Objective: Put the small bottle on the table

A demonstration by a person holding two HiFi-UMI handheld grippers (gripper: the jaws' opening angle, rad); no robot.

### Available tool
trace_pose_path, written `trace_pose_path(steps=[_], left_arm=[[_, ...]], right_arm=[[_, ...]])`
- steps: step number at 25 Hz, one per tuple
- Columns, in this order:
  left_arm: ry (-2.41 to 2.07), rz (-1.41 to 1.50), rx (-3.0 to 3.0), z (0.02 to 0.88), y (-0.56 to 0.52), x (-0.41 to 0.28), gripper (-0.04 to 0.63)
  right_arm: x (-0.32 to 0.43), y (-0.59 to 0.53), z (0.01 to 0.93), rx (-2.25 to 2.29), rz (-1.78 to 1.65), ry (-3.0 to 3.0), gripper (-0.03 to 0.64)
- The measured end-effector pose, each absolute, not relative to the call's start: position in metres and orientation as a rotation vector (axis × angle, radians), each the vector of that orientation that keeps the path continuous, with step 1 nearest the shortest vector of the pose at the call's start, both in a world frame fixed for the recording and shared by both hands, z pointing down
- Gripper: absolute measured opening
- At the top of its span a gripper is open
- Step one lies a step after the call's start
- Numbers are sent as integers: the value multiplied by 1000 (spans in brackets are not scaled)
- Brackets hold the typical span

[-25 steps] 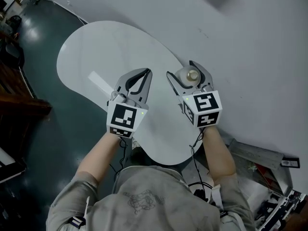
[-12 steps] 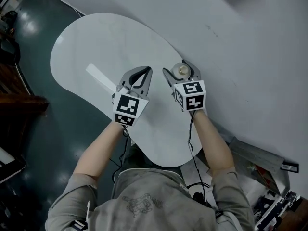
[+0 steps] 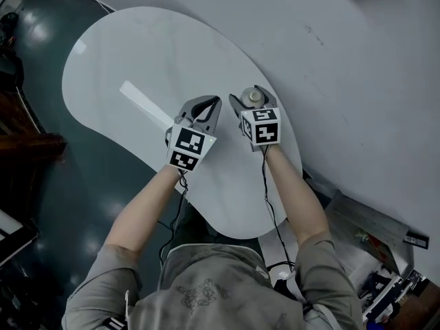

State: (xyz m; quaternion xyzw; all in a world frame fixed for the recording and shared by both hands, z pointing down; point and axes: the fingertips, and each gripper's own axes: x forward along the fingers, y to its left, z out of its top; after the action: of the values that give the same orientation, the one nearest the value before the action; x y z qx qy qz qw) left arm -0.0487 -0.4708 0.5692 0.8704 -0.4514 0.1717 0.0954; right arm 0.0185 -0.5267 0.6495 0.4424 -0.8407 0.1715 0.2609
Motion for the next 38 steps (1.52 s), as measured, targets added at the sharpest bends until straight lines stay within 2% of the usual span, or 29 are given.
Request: trace_pose_path(steps=[10,15,26,38], left_arm=[[-1307,572,2501,616,-464,-53,18],[-1246,476,2485,619,-457,-50,18],[-1179,477,2472,623,-441,-46,18],[-1237,438,2515,572,-440,-45,20]], right_arm=[[26,-527,699,1175,504,-2212,337],[25,-526,706,1194,486,-2244,336],[17,-518,710,1159,442,-2249,337],[22,-513,640,1204,407,-2305,337]])
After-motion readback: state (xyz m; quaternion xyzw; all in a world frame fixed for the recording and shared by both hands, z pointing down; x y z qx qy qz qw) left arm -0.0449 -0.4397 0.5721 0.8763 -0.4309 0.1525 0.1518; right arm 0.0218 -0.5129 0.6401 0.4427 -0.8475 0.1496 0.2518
